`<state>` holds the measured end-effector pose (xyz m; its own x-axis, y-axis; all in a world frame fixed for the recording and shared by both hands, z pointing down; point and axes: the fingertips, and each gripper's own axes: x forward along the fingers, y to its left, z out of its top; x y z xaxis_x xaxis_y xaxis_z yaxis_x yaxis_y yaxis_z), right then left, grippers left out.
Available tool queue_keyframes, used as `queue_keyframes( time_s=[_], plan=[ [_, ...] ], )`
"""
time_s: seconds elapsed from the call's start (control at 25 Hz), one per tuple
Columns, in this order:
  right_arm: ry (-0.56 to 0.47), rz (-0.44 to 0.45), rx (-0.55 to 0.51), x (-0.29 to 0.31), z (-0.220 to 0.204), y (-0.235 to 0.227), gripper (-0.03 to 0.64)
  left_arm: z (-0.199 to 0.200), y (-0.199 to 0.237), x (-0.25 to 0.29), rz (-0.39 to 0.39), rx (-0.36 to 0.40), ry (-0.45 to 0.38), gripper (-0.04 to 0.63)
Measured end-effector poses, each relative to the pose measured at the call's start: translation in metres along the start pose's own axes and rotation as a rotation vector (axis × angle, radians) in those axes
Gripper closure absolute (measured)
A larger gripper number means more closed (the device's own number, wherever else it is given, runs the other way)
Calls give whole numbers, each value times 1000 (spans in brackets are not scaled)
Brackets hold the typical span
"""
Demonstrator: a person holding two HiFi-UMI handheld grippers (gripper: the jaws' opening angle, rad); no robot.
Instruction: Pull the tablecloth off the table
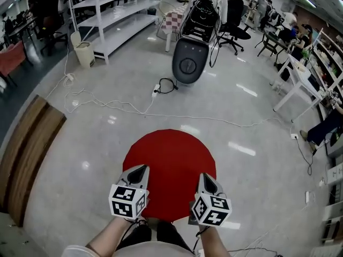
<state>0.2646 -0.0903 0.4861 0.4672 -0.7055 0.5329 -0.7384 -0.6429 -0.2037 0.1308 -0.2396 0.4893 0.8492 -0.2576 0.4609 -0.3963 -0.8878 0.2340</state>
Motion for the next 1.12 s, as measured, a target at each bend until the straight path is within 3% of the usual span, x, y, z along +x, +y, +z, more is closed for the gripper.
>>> queue_keyframes(
  time_s=[0.32, 1.12],
  plan=[
    [87, 31, 16, 9, -31, -17, 592, -36, -10, 9, 43, -17, 69, 577],
    [263, 78, -62, 55, -86, 12, 592, -122, 42, 2, 134, -164, 191, 577]
  ],
)
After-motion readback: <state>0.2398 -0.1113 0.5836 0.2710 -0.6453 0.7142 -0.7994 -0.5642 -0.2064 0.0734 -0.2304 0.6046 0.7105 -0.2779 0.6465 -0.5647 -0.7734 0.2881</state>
